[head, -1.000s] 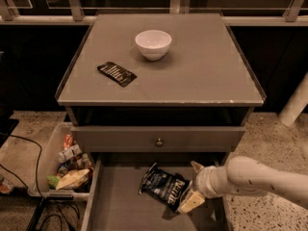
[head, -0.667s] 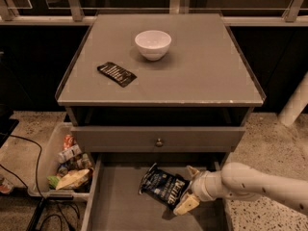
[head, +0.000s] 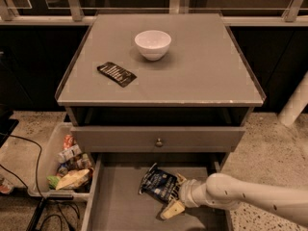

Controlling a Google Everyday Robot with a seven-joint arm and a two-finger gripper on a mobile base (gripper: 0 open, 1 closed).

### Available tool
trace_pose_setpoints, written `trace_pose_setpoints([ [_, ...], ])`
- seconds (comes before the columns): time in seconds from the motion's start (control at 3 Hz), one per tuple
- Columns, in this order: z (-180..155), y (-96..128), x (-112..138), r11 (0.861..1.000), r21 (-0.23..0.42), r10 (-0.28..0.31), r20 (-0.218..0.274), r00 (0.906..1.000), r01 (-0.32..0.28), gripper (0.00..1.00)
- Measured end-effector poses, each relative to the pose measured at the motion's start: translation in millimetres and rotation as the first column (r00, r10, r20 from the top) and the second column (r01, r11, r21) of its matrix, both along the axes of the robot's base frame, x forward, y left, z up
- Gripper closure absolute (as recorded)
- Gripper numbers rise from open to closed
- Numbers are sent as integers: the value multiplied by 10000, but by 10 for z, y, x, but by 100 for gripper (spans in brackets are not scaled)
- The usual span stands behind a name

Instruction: Pick blue chip bag from middle drawer and place on counter

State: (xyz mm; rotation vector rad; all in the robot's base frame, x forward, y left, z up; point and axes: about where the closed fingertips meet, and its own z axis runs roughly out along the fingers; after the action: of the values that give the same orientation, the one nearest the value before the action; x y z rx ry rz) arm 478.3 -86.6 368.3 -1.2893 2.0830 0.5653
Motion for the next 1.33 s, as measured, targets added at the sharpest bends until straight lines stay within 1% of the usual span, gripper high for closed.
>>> trace_pose_setpoints([
  [0.33, -21, 8, 0, 10000, 12, -22, -10, 10000, 22, 0],
  [0.67, -21, 8, 0, 10000, 12, -22, -10, 10000, 22, 17],
  [1.33, -21, 9, 0, 10000, 13, -21, -11, 10000, 21, 64],
])
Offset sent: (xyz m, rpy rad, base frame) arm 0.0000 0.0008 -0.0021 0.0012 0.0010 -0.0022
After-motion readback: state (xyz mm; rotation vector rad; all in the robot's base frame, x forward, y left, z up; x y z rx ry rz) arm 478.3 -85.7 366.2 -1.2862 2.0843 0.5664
